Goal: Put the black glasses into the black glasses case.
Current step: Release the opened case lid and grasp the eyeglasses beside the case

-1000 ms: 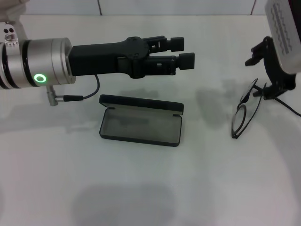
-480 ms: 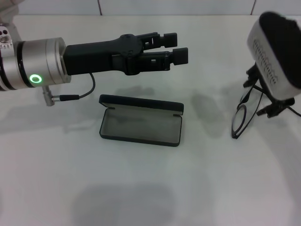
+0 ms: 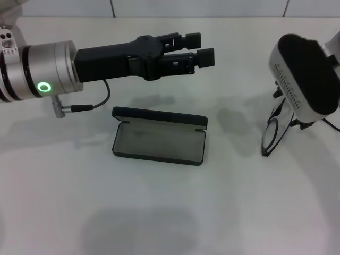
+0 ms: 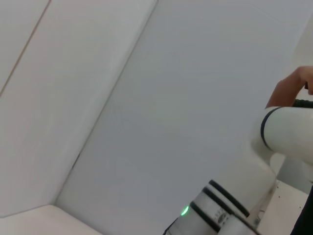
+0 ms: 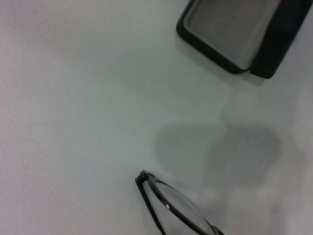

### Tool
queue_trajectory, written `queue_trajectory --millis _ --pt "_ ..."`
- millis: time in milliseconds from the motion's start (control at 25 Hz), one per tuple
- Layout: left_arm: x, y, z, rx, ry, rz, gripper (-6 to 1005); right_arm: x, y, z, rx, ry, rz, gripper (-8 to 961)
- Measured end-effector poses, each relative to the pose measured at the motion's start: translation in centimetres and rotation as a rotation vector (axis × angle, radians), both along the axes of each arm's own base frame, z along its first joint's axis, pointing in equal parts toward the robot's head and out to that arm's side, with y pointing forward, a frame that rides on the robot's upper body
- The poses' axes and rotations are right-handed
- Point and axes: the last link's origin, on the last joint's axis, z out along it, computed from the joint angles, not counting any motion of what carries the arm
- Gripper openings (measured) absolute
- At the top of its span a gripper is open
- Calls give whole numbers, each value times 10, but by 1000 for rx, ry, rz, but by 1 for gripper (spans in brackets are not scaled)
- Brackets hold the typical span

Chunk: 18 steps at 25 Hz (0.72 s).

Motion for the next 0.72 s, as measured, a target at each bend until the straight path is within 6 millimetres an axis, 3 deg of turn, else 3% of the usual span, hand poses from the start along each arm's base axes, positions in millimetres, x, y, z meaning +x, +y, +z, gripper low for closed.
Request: queue_trajectory --millis 720 --pt "0 0 -1 19 -20 12 856 5 6 -25 -58 10 59 674"
